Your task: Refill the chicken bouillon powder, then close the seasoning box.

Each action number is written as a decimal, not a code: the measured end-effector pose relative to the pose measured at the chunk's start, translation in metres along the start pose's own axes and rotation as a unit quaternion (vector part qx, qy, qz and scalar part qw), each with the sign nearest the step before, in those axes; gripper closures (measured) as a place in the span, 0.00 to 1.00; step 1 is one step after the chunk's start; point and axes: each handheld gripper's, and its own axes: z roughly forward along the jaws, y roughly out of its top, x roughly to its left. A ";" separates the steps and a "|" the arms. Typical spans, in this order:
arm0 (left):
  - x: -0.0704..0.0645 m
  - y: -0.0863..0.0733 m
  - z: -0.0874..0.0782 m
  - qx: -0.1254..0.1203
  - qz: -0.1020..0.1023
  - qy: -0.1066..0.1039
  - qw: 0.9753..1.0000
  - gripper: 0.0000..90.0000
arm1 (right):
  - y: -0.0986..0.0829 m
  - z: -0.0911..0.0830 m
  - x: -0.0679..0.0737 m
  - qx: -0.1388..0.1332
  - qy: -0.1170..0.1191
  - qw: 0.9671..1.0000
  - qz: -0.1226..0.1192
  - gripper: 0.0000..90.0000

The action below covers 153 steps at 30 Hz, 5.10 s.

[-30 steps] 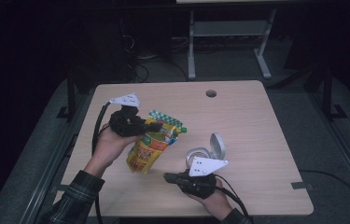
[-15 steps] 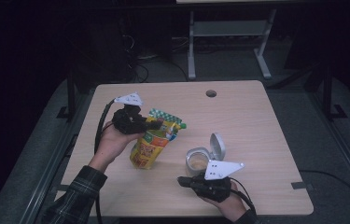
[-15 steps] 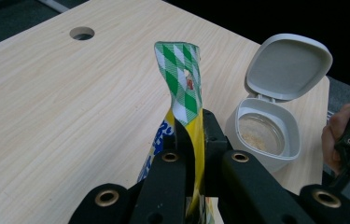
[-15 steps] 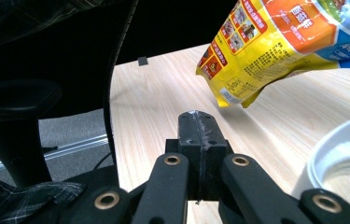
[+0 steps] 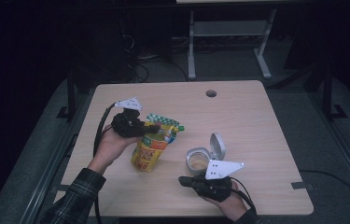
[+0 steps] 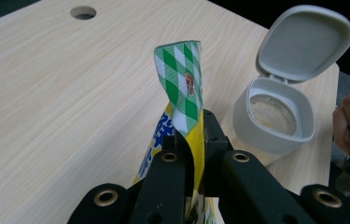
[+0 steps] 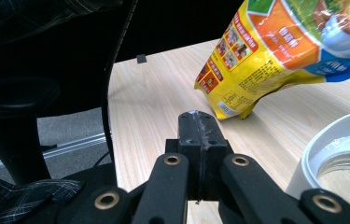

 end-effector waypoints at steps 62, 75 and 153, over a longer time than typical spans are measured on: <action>-0.001 -0.079 -0.081 0.006 -0.015 -0.001 1.000 0.93 | -0.004 0.020 0.002 0.021 0.022 1.000 -0.006 1.00; -0.001 -0.106 -0.085 -0.023 -0.020 0.006 1.000 0.69 | -0.004 0.018 0.001 0.022 0.017 1.000 -0.003 1.00; -0.013 -0.203 -0.045 0.009 -0.015 0.106 0.994 0.08 | 0.002 -0.096 -0.069 -0.039 -0.173 0.982 0.063 1.00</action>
